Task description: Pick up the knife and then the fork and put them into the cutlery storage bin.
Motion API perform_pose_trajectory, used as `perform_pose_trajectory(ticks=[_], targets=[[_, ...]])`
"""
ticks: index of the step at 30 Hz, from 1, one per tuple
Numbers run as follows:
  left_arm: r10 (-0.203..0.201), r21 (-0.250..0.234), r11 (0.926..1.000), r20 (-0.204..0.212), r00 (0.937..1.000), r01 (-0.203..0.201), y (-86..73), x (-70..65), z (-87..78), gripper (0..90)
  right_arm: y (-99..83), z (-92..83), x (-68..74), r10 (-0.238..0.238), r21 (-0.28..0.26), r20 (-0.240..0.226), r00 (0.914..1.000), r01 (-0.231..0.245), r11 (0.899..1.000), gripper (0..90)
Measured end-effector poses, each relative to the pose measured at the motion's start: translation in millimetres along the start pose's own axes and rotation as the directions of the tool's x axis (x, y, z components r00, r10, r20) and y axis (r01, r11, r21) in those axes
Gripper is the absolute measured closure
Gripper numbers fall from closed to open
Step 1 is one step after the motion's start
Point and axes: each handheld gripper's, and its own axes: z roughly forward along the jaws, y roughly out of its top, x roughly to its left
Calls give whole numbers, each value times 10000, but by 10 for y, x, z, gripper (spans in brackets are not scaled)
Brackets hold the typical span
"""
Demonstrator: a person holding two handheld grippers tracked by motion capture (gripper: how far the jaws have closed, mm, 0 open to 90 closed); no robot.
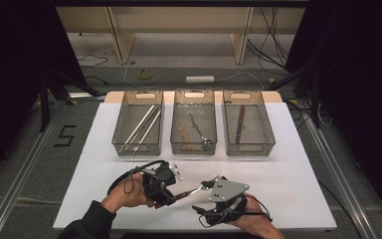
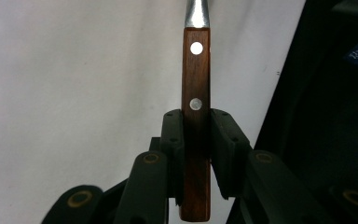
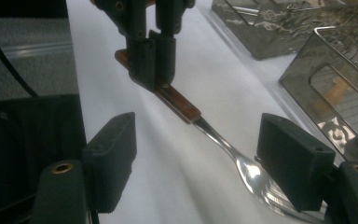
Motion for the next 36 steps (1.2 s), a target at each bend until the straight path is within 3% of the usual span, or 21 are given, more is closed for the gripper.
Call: perform_pose_trajectory(ticks=[7, 14, 22, 24, 28, 30, 32, 35, 36], targets=[[253, 331, 9991, 312, 9992, -263, 108, -56, 33, 756, 34, 129, 70, -663, 263, -266, 9974, 670, 9974, 299], [300, 416, 9986, 456, 9985, -319, 150, -93, 36, 756, 26, 233, 141, -1563, 820, -67, 9877, 1563, 9843, 337], [327, 542, 9979, 650, 9973, -362, 175, -107, 43, 756, 3, 333, 214, -2859, 1361, 254, 9579, 2800, 9503, 452], [426, 587, 9972, 676, 9968, -466, 184, -106, 42, 756, 0, 347, 231, -3219, 1613, 219, 9465, 3144, 9355, 477], [393, 658, 9969, 751, 9964, -443, 204, -134, 51, 755, 4, 379, 258, -3679, 1792, 203, 9296, 3586, 9161, 547], [415, 714, 9964, 728, 9965, -467, 216, -145, 52, 756, 1, 392, 274, -3760, 1844, 240, 9263, 3655, 9123, 577], [475, 777, 9955, 763, 9960, -534, 229, -148, 54, 755, 3, 406, 286, -3968, 1893, 188, 9177, 3864, 9027, 609], [460, 845, 9950, 797, 9958, -527, 234, -158, 73, 755, 4, 422, 302, -4009, 2019, 139, 9160, 3901, 8984, 658], [478, 875, 9947, 801, 9956, -548, 237, -161, 79, 755, 0, 428, 306, -4114, 2004, 223, 9112, 3991, 8948, 680]])
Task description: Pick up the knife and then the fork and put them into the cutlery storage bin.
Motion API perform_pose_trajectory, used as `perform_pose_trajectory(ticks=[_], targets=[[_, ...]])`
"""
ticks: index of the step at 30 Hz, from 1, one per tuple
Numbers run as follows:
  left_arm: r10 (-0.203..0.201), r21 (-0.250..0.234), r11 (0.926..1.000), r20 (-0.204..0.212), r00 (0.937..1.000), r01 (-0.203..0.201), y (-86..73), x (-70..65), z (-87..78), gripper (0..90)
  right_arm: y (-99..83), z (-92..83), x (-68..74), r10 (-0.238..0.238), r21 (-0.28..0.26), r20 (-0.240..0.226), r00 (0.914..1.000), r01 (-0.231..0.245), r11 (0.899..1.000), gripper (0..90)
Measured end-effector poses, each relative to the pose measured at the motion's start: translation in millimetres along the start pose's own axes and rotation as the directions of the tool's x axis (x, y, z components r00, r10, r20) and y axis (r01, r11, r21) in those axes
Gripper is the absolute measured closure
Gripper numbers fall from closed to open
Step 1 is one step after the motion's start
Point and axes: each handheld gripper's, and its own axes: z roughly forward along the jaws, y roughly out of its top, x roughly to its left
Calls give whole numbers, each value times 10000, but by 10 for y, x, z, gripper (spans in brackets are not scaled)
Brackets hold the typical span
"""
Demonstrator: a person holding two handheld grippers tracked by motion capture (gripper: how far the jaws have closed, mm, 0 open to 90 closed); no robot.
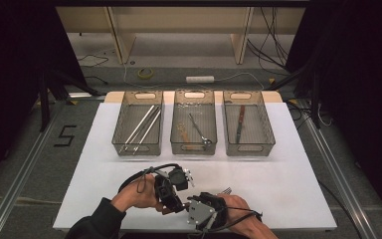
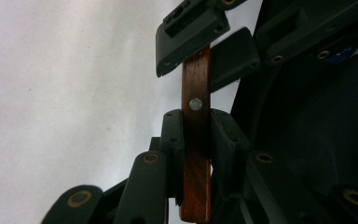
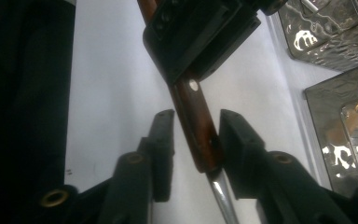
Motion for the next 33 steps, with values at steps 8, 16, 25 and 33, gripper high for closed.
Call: perform_pose_trajectory(ticks=[8, 16, 25, 33], targets=[[32, -209, 9998, 59, 10000, -31, 10, -8, -27, 752, -21, -1, 4, -1016, 373, -43, 9948, 1017, 9941, 764], [19, -659, 9978, 3, 10000, -19, 2, 5, -54, 729, -50, -4, 5, -1374, 366, -173, 9904, 1379, 9898, 782], [-653, -1706, 9840, -775, 9949, 513, -81, 78, -218, 381, -147, -55, -74, -1166, 581, -21, 9932, 1165, 9915, 783], [-1224, -3213, 9443, -1443, 9819, 705, -230, 139, -379, 239, -270, -110, -177, -739, 868, 266, 9969, 714, 9937, 782]])
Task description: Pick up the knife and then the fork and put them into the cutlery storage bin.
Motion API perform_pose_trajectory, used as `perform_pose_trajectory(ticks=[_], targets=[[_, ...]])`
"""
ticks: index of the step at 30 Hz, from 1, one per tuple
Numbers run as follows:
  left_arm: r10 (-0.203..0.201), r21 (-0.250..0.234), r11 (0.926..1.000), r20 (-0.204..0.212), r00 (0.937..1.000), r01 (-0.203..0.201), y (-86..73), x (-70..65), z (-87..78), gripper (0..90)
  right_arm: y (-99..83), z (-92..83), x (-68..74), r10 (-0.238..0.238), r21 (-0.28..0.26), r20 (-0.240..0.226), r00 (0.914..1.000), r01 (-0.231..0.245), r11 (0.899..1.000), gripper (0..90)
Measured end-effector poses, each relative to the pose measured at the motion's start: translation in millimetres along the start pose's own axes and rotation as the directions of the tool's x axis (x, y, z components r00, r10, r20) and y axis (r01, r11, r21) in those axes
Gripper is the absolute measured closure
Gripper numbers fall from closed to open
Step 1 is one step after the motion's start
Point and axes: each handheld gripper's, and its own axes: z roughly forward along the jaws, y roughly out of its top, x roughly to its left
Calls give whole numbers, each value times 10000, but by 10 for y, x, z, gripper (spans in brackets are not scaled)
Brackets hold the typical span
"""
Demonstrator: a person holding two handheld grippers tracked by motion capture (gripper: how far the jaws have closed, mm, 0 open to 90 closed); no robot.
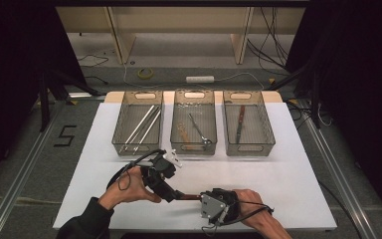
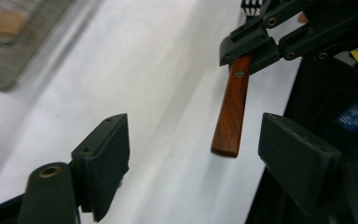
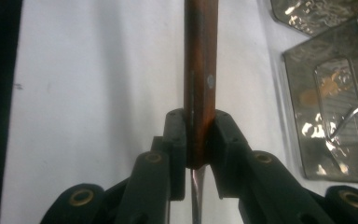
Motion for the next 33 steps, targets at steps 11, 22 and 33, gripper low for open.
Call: perform_pose_trajectory(ticks=[11, 22, 33], targets=[[-536, -2699, 9624, -736, 9958, 319, -243, 79, -147, 173, -155, -85, -184, 1192, -76, 355, 9922, -1191, 9929, 783], [-1292, -4693, 8808, -1109, 9854, 627, -511, 88, -98, 155, -358, -237, -611, 3292, -483, 641, 9421, -3266, 9439, 782], [-1956, -5485, 8318, -1461, 9697, 851, -730, 151, -141, 156, -550, -378, -1105, 5489, -925, 602, 8337, -5428, 8347, 782]])
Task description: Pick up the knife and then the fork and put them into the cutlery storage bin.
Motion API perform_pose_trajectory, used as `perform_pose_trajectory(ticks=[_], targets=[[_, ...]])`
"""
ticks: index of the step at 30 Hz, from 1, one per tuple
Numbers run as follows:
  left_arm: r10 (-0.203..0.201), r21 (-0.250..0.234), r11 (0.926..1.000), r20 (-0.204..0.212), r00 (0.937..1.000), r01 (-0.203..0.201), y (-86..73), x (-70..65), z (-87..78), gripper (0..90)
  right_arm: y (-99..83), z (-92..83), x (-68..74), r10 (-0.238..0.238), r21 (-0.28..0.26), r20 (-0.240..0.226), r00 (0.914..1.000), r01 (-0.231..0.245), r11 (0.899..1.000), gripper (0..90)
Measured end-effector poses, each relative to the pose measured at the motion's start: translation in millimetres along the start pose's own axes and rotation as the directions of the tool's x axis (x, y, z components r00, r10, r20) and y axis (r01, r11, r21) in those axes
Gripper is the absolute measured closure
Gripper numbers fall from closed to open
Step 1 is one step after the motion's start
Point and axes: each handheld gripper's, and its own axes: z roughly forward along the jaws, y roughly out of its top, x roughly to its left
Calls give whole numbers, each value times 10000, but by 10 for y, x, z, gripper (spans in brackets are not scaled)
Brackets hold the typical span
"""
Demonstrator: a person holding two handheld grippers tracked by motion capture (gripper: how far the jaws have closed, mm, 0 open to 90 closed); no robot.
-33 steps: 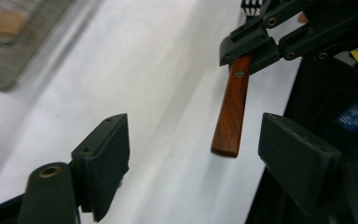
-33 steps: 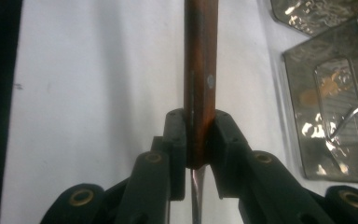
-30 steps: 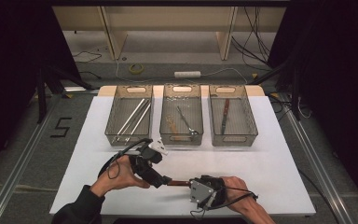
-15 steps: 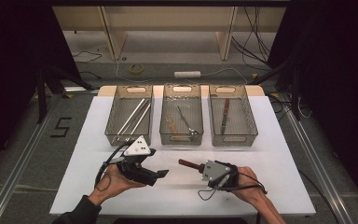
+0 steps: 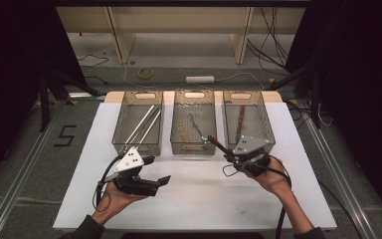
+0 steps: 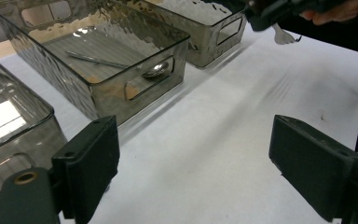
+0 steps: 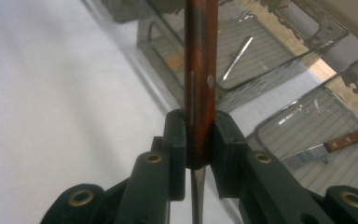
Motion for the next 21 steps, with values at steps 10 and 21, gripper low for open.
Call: perform_pose_trajectory(ticks=[10, 21], targets=[[-176, -455, 9988, -246, 9995, 165, -76, 1, -79, 157, 99, -29, -340, 1056, -178, 50, 9944, -1055, 9943, 781], [-213, -624, 9979, -362, 9991, 190, -104, 11, -137, 157, 195, -5, -614, 1576, -188, 257, 9872, -1571, 9874, 781]])
